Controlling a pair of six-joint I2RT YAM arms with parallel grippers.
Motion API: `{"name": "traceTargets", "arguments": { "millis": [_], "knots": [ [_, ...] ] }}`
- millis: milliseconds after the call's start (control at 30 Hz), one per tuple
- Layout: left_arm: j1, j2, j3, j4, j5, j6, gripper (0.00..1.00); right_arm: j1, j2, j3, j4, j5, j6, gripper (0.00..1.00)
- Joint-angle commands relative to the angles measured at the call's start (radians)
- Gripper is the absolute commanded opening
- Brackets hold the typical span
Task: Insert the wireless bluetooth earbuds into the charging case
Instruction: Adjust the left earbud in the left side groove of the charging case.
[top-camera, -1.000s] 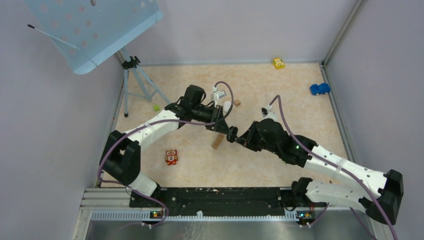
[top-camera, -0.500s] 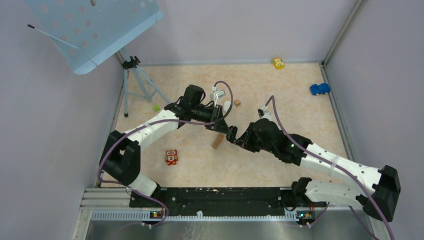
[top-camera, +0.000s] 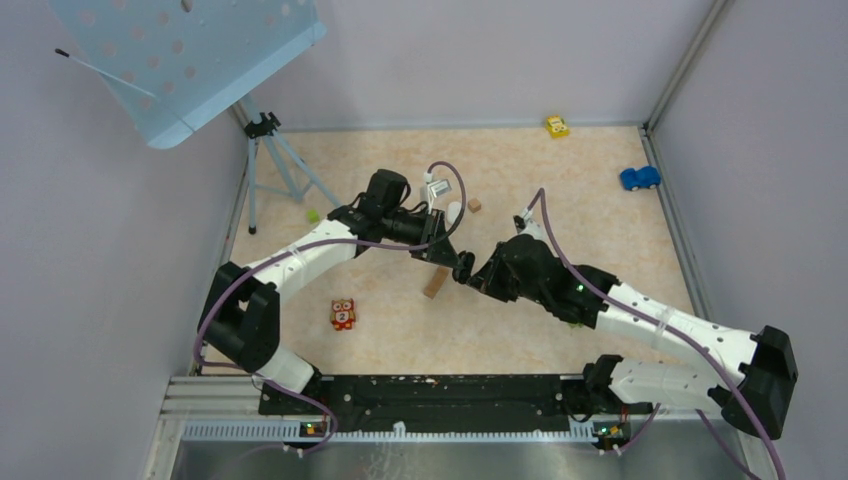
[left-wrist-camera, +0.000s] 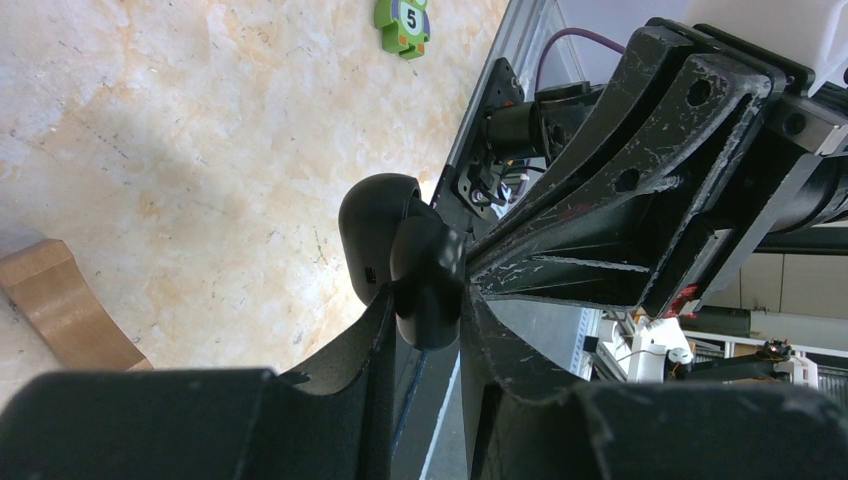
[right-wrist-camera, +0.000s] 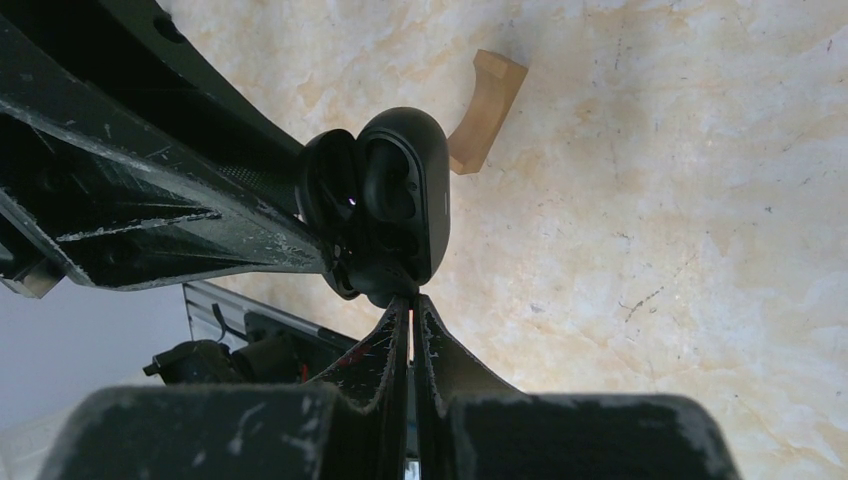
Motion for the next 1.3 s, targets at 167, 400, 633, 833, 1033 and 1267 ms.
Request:
{"name": "traceTargets", "arguments": {
  "millis": [167,400,633,833,1033,1267],
  "knots": [
    [-0.002,-0.045,0.033,0.017,0.003,0.029,0.00,-0.010,0.015,0.049,0.007,0.038,0.008,0.00],
    [-0.003,-0.046,0.035,0.017,0.005,0.029,0.00,-0.010,0.018,0.044,0.000,0.045,0.012,0.00],
    [-0.002,-0.045,0.034,0.017,0.006,0.029,0.00,-0.009,0.021,0.038,0.008,0.039,0.018,0.00],
    [-0.002,-0.045,0.035,0.017,0.007,0.030,0.00,-0.010,0.030,0.030,0.015,0.027,0.028,0.00],
    [-0.002,-0.044,0.033,0.016,0.007,0.032,0.00,-0.010,0.030,0.032,0.022,0.021,0.028,0.17],
    [-0.002,-0.044,0.031,0.017,0.007,0.032,0.00,-0.010,0.014,0.032,0.017,0.024,0.028,0.24]
  ]
}}
